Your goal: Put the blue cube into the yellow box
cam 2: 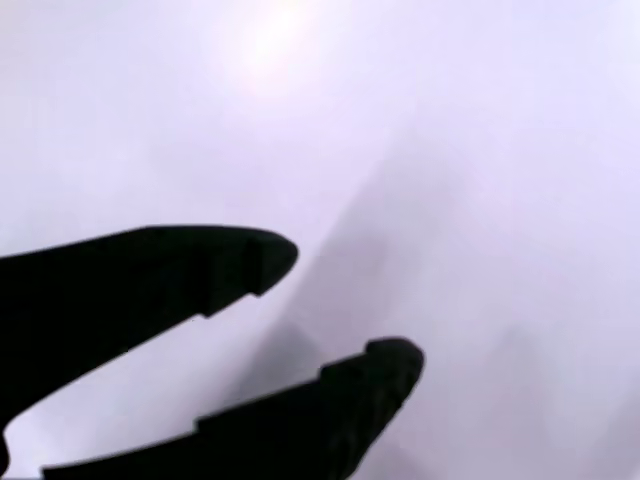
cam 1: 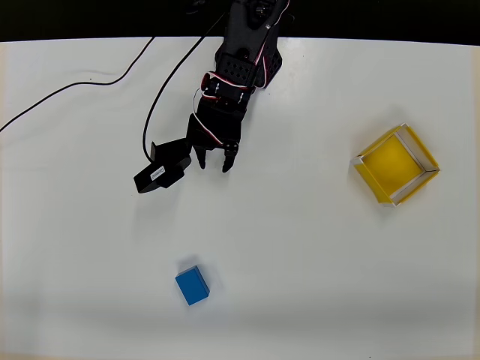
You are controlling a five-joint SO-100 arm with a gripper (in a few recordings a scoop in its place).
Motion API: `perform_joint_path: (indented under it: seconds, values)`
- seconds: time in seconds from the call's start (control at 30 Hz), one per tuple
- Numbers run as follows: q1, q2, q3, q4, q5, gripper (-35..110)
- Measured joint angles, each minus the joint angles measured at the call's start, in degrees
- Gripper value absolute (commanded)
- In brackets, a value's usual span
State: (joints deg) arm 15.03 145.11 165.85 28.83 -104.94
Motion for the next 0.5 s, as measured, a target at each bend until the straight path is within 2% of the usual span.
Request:
perform_joint_path:
  seconds: [0.27, 0.5]
  values:
    - [2.4, -21.1, -20.0, -8.8, 3.6, 38]
    - [2.5, -36.9, -38.4, -10.8, 5.7, 39]
